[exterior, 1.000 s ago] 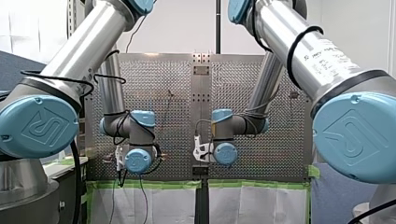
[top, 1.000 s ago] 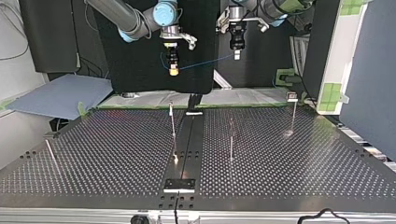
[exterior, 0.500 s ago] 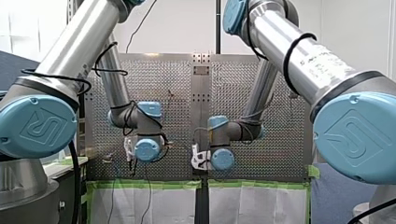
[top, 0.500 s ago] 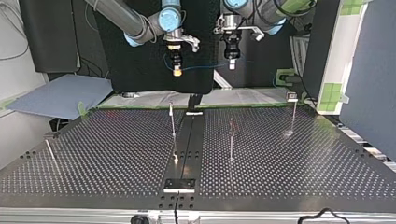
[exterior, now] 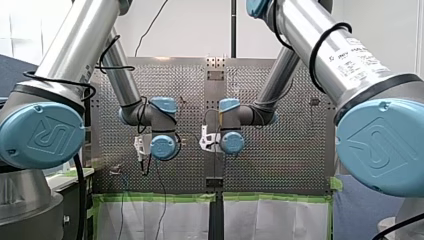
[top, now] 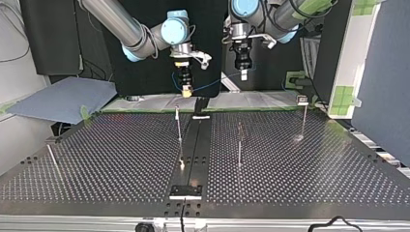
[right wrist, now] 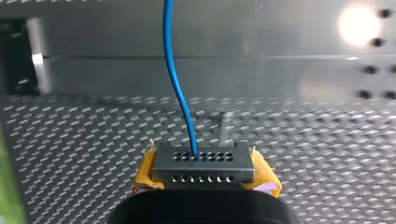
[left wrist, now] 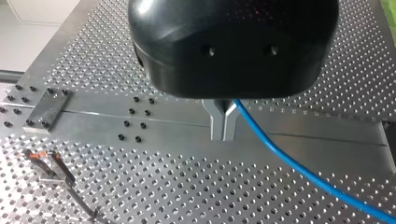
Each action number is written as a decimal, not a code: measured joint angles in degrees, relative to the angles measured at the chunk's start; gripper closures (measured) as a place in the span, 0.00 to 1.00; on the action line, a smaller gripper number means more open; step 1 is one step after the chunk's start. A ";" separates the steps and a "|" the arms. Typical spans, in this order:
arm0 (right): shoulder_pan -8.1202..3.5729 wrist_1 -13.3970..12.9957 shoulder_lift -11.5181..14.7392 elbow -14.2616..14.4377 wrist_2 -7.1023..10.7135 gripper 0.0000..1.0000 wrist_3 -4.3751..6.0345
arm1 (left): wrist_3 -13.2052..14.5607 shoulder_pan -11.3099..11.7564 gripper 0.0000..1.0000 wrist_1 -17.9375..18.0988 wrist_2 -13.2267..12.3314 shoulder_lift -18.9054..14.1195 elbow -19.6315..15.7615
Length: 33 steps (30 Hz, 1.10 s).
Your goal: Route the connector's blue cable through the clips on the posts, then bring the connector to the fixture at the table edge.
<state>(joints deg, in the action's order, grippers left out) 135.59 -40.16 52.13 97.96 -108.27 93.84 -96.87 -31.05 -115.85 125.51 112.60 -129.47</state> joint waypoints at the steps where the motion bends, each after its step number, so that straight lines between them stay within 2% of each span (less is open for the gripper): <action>1: 0.00 0.42 0.40 -0.43 0.10 1.00 0.01 | 0.02 0.09 1.00 -0.22 0.01 -0.02 0.16; 8: -0.34 3.33 1.56 -3.85 0.63 1.00 -0.02 | 0.10 0.98 1.00 -2.80 0.13 -0.24 1.98; 13: -0.86 4.48 1.69 -5.32 1.24 1.00 -0.14 | -0.07 1.57 1.00 -4.65 0.13 -1.28 3.50; 22: -1.93 5.90 1.72 -7.38 3.80 1.00 -0.36 | 1.20 2.94 1.00 -6.88 1.36 -5.12 4.24; 26: -2.36 7.36 1.71 -8.74 5.39 1.00 -0.42 | 1.71 3.81 1.00 -8.35 1.40 -6.95 4.49; 33: -3.02 10.37 1.76 -11.04 6.40 1.00 -0.51 | 2.25 4.75 1.00 -11.46 1.23 -7.97 6.20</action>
<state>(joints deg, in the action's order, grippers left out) 132.57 -29.78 53.89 86.92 -101.87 93.33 -94.62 -26.30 -127.30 126.74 104.63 -123.26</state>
